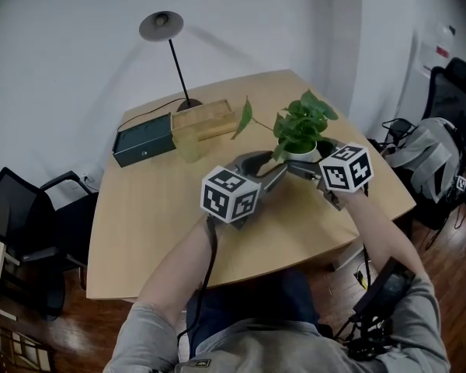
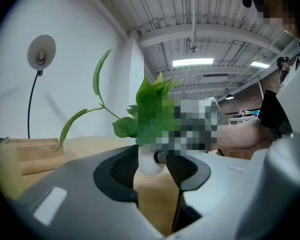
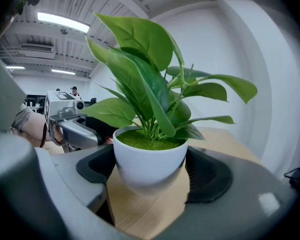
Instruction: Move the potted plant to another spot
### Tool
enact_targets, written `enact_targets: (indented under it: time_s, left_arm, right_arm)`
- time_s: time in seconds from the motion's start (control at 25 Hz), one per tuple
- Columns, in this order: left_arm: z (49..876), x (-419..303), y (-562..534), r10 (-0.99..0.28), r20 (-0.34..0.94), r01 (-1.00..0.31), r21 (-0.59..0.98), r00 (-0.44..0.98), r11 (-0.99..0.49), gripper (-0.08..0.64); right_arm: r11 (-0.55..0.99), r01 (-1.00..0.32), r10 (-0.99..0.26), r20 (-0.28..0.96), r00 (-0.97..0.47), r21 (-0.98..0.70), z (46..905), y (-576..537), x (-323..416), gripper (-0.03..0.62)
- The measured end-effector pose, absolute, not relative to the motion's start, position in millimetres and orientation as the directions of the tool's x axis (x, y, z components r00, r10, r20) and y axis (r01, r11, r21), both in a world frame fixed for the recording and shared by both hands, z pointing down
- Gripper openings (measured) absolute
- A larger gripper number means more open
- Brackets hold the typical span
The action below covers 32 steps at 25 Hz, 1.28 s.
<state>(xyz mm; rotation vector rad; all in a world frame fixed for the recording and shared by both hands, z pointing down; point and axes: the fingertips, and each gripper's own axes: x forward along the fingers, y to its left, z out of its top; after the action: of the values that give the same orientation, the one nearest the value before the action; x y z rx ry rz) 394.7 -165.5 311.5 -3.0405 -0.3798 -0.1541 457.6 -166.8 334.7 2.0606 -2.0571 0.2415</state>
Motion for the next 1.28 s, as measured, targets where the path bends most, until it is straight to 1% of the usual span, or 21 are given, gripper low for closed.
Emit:
enact_targets:
  time_s: [0.48,1.28]
  left_arm:
    - [329.7,420.1,-129.7,0.29,0.126,0.297,-0.048,0.949,-0.954,0.158]
    - [351.5,423.3,-124.4,0.303,0.161,0.311,-0.031,0.939,-0.95,0.153]
  right_arm:
    - [-0.089,-0.996,-0.95,0.299,0.088,0.012,358.6,-130.1,497.1,0.445]
    - [-0.12,-0.992,-0.938,0.329,0.105,-0.025,385.7,-124.7,508.0,0.445]
